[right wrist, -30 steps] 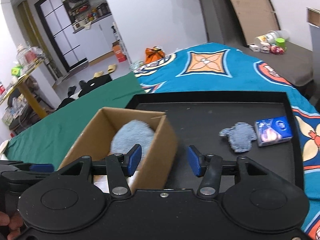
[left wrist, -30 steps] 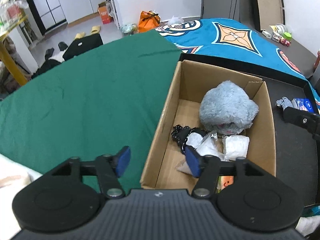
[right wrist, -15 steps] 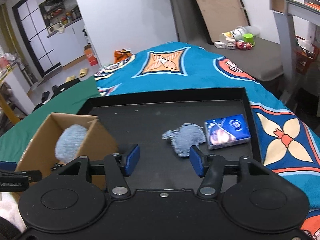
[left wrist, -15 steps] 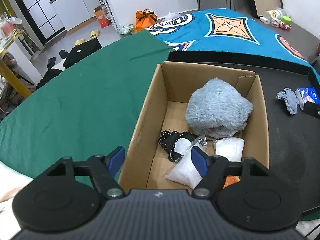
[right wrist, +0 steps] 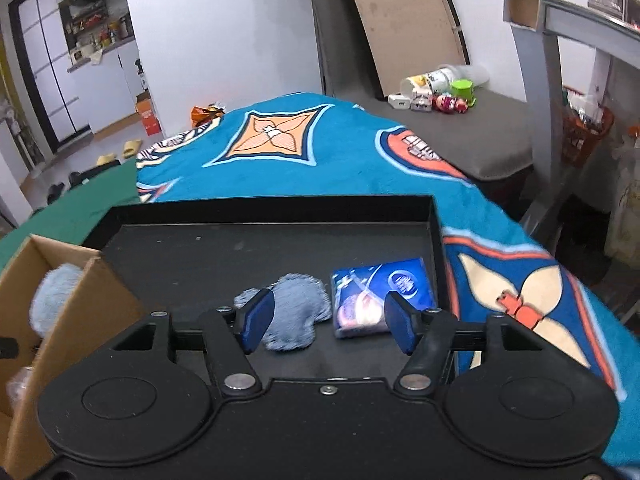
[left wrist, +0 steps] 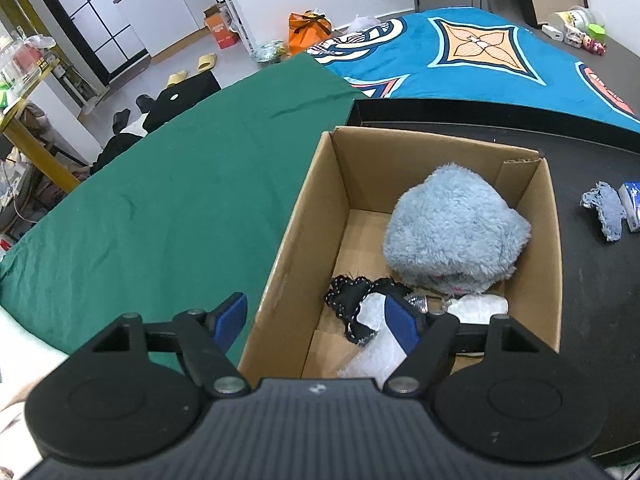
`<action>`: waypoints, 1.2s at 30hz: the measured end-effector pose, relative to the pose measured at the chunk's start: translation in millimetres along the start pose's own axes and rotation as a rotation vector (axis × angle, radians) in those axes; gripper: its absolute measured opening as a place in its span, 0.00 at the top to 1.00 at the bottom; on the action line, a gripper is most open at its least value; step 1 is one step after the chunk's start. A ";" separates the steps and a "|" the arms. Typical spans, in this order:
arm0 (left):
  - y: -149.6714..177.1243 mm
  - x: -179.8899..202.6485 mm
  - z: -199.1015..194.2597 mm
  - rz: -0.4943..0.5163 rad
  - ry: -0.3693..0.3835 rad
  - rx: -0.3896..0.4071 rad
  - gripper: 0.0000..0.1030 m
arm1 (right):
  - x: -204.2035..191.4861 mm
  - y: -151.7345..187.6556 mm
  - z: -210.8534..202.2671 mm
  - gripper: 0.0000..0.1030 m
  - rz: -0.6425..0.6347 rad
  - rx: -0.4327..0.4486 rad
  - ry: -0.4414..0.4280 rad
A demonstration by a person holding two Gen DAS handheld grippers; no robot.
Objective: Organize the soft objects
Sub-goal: 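Move the right tool to the blue tissue pack and grasp it, then lift the blue tissue pack off the tray with the right gripper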
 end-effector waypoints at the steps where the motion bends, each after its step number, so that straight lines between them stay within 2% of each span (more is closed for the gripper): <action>1: -1.1 0.6 1.2 0.004 -0.002 -0.003 0.28 | 0.3 -0.6 2.4 0.41 -0.009 0.004 0.007; 6: -4.4 3.9 8.0 0.043 -0.024 -0.024 0.28 | 4.4 -2.6 17.4 0.40 -0.055 0.010 0.058; 11: -7.8 5.0 14.6 0.045 -0.023 -0.040 0.28 | 3.6 -1.6 33.7 0.40 -0.077 -0.017 0.064; 15: -8.0 7.3 17.4 0.047 -0.021 -0.046 0.28 | -0.3 -0.4 40.9 0.26 -0.110 -0.023 0.094; 21: -6.1 5.3 22.1 0.044 -0.027 -0.063 0.27 | 0.8 5.7 53.2 0.26 -0.105 -0.060 0.109; 29: -2.1 2.7 21.4 0.039 -0.037 -0.068 0.27 | 2.0 4.6 48.3 0.38 -0.105 -0.061 0.098; 30: -1.2 2.5 20.9 0.040 -0.038 -0.068 0.27 | 2.0 3.7 46.4 0.41 -0.103 -0.060 0.093; 32: -0.2 2.2 19.7 0.042 -0.039 -0.064 0.27 | 2.8 1.5 42.5 0.62 -0.091 -0.059 0.080; 36: 3.2 0.3 15.7 0.046 -0.040 -0.060 0.27 | 0.7 -0.1 36.3 0.65 -0.100 -0.059 0.068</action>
Point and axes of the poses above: each gripper's, at about its wrist camera, not at the fingertips, and z roughly the way its jaws point, x to its right, y to its underside, the point moved 2 cm from there along z, roughly the way its jaws point, and after that the axes turned 14 degrees about y, right-handed, at the moved point
